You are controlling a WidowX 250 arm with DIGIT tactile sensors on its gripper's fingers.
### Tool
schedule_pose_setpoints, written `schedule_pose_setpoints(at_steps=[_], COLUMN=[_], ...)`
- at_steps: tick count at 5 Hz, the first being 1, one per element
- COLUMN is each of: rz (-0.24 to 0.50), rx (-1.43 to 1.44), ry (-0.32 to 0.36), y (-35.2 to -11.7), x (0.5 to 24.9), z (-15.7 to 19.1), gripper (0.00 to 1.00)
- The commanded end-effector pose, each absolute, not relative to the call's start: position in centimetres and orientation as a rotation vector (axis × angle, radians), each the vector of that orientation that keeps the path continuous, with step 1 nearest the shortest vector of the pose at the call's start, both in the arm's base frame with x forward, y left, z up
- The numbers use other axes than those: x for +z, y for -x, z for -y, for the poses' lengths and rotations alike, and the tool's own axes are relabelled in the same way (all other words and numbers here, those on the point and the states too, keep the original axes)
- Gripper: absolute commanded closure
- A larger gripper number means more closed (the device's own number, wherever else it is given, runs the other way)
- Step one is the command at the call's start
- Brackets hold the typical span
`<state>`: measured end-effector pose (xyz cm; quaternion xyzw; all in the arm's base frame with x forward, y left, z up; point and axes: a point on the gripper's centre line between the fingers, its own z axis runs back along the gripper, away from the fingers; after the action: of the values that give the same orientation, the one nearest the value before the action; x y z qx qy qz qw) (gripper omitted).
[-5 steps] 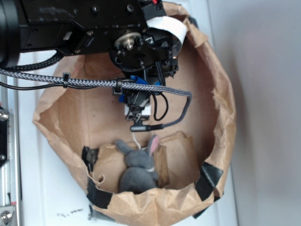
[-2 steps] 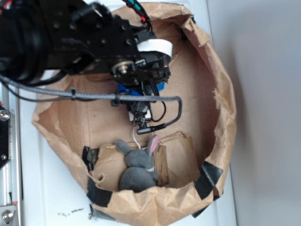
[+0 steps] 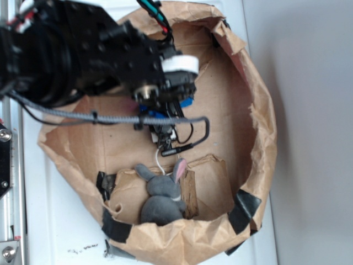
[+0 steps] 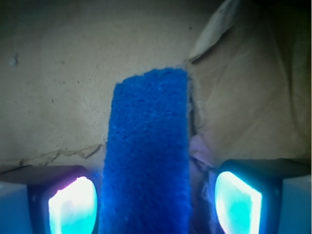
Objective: Grab the blue sponge.
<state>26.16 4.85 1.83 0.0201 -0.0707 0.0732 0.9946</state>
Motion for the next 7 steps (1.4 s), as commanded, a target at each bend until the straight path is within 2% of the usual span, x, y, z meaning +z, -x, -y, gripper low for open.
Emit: schedule_pose_setpoints(at_steps=[1, 3, 4, 5, 6, 7], rz=[0.204, 0.215, 0.233, 0.251, 0.23, 0.161], rx=[0.163, 0.192, 0.205, 0.194, 0.164, 0.17], ry=[-0.072, -0.066, -0.045, 0.008, 0.028, -0.019], y=[-26.7, -26.8, -27.0, -27.0, -26.4, -25.7], x=[2.3, 2.8, 4.2, 7.9, 12.1, 15.4], z=[-4.3, -4.8, -4.8, -4.4, -4.0, -3.5], gripper=[1.0, 1.0, 1.0, 1.0, 1.0, 1.0])
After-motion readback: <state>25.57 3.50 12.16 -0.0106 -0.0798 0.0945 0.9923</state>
